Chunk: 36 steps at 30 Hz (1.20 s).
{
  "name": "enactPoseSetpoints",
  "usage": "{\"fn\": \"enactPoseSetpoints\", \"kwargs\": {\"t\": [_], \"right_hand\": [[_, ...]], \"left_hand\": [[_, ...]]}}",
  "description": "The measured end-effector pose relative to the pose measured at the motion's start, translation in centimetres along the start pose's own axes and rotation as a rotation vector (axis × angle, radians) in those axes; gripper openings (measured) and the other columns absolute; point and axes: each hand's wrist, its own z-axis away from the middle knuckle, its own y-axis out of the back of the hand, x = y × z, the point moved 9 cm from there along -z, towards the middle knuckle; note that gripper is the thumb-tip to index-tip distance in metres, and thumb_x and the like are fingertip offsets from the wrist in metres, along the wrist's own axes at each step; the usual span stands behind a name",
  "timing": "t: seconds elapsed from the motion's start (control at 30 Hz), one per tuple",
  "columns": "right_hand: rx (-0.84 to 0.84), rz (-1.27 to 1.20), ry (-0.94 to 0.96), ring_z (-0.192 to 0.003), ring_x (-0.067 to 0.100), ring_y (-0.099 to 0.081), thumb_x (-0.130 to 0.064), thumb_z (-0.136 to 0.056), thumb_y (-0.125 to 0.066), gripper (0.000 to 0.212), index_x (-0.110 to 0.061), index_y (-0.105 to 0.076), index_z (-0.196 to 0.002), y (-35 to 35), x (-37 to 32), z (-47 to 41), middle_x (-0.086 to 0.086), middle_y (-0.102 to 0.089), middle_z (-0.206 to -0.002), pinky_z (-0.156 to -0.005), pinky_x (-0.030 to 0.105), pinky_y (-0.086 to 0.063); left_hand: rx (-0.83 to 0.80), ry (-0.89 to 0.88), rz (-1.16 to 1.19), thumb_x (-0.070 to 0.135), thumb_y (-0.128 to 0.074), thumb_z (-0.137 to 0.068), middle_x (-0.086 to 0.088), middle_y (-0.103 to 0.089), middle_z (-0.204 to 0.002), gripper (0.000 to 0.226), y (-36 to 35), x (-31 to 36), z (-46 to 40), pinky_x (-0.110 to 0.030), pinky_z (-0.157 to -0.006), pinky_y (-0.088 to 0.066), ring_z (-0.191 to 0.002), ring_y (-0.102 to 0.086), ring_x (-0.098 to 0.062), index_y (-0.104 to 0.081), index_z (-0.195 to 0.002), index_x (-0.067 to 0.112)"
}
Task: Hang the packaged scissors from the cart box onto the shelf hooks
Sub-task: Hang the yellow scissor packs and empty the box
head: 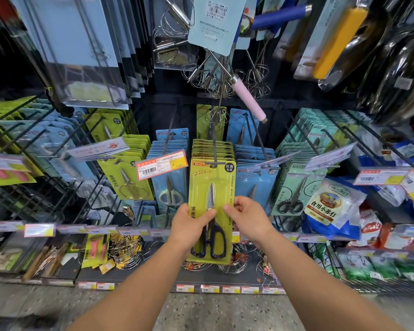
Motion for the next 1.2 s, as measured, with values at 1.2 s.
{"fn": "enactPoseSetpoints", "kwargs": {"t": [1.2], "right_hand": [[-0.023, 0.320, -0.028, -0.121, 0.019, -0.058, -0.019, -0.097, -0.058, 0.047, -0.021, -0.048, -0.142, -1.4, -0.6, -3.1, 0.001, -0.061, -0.135, -0.100, 0.030, -0.045]], "left_hand": [[0.095, -0.240, -0.868, 0.039, -0.063, -0.090, -0.005, -0.050, -0.138, 0.056, -0.8, 2.8, -3.3, -0.042, -0.104, -0.043, -0.126, -0.047, -0.028, -0.043, -0.142, 0.027]]}}
